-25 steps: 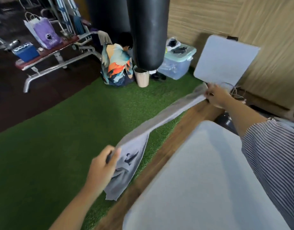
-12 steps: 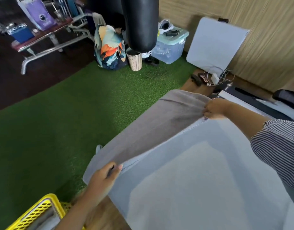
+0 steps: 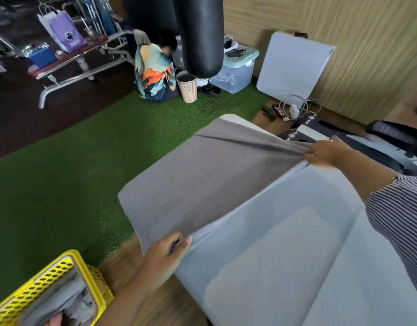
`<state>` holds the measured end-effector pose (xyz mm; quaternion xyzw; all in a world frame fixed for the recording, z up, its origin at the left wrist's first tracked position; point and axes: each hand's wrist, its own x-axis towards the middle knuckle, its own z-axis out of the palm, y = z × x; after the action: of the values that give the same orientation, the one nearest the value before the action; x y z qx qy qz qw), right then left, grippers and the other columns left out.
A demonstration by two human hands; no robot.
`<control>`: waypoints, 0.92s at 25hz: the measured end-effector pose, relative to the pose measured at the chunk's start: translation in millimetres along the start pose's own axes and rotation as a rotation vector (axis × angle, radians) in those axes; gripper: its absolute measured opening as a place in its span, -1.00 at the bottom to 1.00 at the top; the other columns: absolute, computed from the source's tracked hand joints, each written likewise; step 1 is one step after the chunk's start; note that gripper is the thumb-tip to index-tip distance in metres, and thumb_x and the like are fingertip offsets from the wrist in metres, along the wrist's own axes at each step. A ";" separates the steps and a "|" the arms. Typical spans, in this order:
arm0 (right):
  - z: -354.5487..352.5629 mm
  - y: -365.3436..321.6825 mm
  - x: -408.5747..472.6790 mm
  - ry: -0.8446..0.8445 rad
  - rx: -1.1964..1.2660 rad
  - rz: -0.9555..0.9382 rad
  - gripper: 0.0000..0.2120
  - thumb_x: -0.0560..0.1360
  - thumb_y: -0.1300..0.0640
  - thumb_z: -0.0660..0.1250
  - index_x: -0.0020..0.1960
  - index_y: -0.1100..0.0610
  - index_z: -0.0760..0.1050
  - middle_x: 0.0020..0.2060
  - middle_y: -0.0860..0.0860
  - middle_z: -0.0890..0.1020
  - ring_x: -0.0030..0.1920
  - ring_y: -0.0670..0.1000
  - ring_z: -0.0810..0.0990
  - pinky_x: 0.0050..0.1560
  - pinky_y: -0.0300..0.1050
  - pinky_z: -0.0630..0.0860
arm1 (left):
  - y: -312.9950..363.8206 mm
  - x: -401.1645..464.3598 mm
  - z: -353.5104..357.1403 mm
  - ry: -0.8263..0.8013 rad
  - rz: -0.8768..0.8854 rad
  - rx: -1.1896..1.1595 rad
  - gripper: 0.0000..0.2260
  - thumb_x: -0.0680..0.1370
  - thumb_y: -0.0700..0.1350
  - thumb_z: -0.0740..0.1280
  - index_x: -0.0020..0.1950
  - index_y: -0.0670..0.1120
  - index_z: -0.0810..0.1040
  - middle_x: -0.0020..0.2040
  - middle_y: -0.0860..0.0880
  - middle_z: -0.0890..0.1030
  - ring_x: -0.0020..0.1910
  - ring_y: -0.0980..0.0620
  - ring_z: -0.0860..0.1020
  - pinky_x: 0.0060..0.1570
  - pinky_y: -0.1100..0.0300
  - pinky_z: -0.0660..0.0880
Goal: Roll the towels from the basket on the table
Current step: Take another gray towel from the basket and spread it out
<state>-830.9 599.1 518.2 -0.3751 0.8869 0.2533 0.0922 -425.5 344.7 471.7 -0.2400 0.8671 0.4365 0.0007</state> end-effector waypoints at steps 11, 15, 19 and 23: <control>102.4 56.6 -133.7 0.114 0.370 0.097 -0.61 0.50 -0.12 0.00 0.00 0.00 0.55 0.02 0.09 0.56 -0.03 0.14 0.54 -0.06 -0.03 0.49 | 36.7 -137.8 144.1 0.111 -0.085 -0.030 -0.63 0.48 0.26 0.20 -0.23 -0.05 0.40 -0.43 -0.02 0.39 -0.39 0.09 0.47 -0.36 0.22 0.26; 124.3 83.5 -180.4 0.167 0.269 0.072 -0.62 0.52 -0.08 0.01 0.08 0.01 0.55 0.07 0.13 0.55 0.05 0.17 0.53 -0.04 -0.02 0.50 | 72.1 -170.3 190.8 0.165 -0.127 -0.042 -0.59 0.49 0.26 0.19 -0.28 -0.09 0.40 -0.44 -0.02 0.39 -0.42 -0.01 0.45 -0.37 0.19 0.25; 144.0 126.0 -215.5 0.093 0.183 0.086 -0.56 0.49 -0.13 -0.04 0.13 -0.05 0.52 0.16 0.06 0.54 0.14 0.13 0.50 0.07 0.03 0.49 | 96.6 -205.1 235.8 0.115 -0.133 0.047 -0.56 0.49 0.31 0.17 -0.20 -0.08 0.46 -0.38 -0.12 0.47 -0.39 0.05 0.51 -0.37 0.14 0.30; 172.0 137.6 -246.1 0.090 0.186 0.069 -0.51 0.44 -0.18 -0.10 0.05 -0.06 0.53 0.12 0.04 0.55 0.10 0.12 0.51 0.08 0.06 0.49 | 104.5 -232.2 269.0 0.080 -0.150 0.098 -0.65 0.55 0.24 0.19 -0.15 -0.04 0.46 -0.37 -0.07 0.48 -0.37 0.08 0.51 -0.36 0.16 0.28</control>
<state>-760.7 921.7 510.5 -0.3452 0.9223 0.1555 0.0777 -319.6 697.6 433.3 -0.3212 0.8663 0.3824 0.0106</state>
